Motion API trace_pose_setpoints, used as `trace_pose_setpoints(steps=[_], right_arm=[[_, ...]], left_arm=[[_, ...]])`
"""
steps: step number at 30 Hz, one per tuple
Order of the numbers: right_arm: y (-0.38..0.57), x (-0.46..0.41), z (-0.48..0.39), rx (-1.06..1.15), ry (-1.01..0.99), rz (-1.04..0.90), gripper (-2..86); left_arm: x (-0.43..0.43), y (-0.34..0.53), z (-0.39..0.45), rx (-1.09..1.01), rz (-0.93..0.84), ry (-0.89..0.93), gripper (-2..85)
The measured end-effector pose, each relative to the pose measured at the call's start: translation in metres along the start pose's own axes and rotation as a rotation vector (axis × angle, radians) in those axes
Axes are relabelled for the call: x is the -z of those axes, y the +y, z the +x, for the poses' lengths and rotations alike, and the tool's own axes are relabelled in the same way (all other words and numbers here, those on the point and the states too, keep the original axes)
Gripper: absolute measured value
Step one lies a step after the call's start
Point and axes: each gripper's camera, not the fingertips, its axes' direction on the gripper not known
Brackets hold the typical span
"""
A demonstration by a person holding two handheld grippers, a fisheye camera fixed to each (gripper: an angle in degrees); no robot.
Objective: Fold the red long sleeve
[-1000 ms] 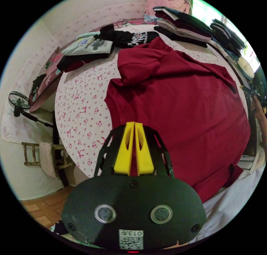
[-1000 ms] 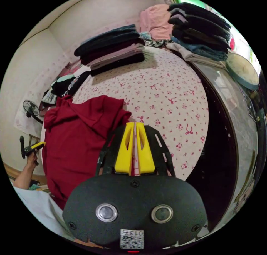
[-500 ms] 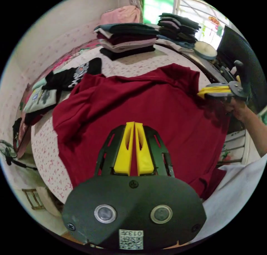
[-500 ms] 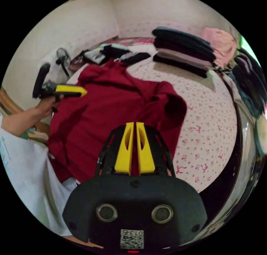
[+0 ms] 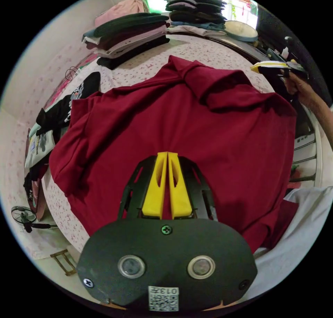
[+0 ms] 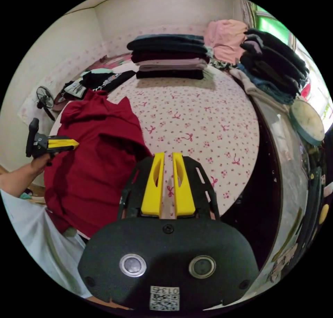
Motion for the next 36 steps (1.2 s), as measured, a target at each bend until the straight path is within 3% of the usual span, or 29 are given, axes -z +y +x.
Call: trace_pose_setpoints(steps=[5, 8, 12, 16, 19, 25, 36], right_arm=[[-0.002, -0.029, 0.014, 0.059, -0.178, -0.068, 8.0], [-0.001, -0.042, 0.011, 0.097, -0.187, -0.115, 8.4], [0.002, -0.046, 0.023, 0.057, -0.250, -0.120, 8.0], [0.014, -0.026, 0.033, 0.048, -0.269, -0.019, 7.8], [0.014, -0.039, 0.026, 0.078, -0.282, -0.060, 6.8], [0.002, -0.058, 0.030, 0.001, -0.174, -0.122, 1.4], [0.021, -0.055, 0.086, -0.154, -0.262, -0.101, 5.8]], left_arm=[[0.008, 0.017, -0.021, 0.076, -0.024, 0.034, 0.3], [0.027, 0.036, -0.040, 0.179, 0.000, -0.106, 1.9], [0.045, 0.089, -0.090, 0.491, -0.008, -0.250, 8.4], [0.043, 0.147, -0.134, 0.720, -0.083, -0.192, 12.6], [0.027, 0.161, -0.143, 0.746, -0.139, -0.072, 9.5], [0.031, 0.167, -0.153, 0.771, -0.126, -0.025, 1.8], [0.054, 0.204, -0.174, 0.827, -0.012, 0.049, 6.1]])
